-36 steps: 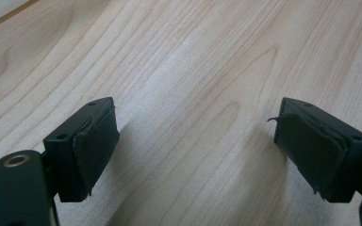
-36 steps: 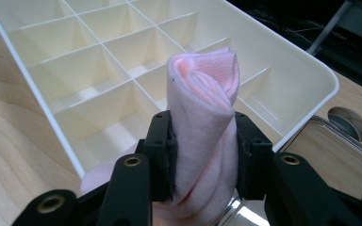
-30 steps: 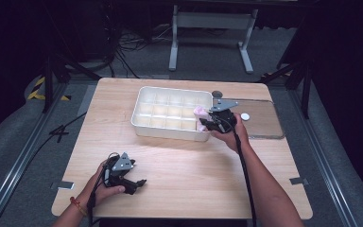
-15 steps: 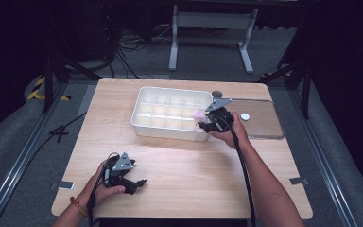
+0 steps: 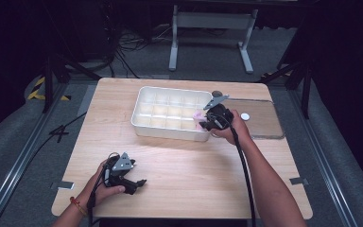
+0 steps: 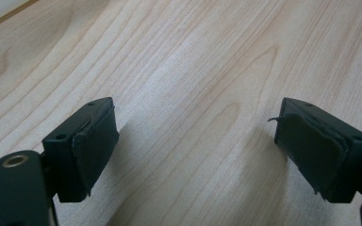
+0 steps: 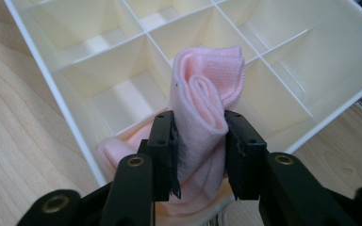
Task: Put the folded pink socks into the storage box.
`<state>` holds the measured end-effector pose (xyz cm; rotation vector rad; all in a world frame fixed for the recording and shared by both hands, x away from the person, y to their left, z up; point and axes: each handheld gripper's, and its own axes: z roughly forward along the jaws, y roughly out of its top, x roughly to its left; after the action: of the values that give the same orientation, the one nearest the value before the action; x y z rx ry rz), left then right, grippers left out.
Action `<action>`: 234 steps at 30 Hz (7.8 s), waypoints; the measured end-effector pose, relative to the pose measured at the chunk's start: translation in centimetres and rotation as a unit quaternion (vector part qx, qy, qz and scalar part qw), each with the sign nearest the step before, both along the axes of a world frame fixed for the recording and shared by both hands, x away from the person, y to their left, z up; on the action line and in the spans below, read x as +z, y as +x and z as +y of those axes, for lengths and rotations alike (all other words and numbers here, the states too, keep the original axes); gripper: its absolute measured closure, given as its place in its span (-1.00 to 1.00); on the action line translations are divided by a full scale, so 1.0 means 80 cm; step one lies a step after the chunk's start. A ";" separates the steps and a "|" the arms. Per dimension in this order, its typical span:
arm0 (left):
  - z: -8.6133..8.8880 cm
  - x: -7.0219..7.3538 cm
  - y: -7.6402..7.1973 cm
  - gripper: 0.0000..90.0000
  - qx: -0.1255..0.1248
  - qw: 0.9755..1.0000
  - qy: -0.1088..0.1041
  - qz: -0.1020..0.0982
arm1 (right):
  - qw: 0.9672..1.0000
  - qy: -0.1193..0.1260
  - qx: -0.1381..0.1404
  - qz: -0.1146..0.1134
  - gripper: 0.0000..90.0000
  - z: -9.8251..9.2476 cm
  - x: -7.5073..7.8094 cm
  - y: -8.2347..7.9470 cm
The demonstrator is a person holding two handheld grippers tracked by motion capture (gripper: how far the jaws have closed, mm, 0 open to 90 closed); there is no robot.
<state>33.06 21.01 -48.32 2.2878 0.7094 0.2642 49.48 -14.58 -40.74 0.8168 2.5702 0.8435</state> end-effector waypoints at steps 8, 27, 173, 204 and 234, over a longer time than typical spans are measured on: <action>0.000 0.000 0.000 -0.69 0.001 1.000 -0.002 0.001 | 0.997 -0.060 0.027 0.036 0.53 0.013 -0.004 0.009; -0.001 0.000 0.000 -0.70 0.001 1.000 -0.001 0.000 | 0.981 -0.140 0.047 0.126 0.55 0.037 -0.011 0.031; -0.002 0.000 -0.001 -0.72 0.007 1.000 0.002 0.000 | 1.000 -0.017 0.000 -0.026 -0.18 -0.132 -0.020 -0.155; -0.002 0.000 -0.001 -0.72 0.008 1.000 0.002 0.000 | 0.997 0.061 -0.052 -0.011 -0.29 -0.218 -0.084 -0.221; -0.005 0.000 0.004 -0.78 -0.006 1.000 0.004 0.002 | 0.990 0.105 -0.095 -0.015 -0.38 -0.234 -0.099 -0.230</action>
<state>33.41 20.63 -48.36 2.2997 0.6981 0.2580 31.06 -33.30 -48.63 1.0806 2.3597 1.0680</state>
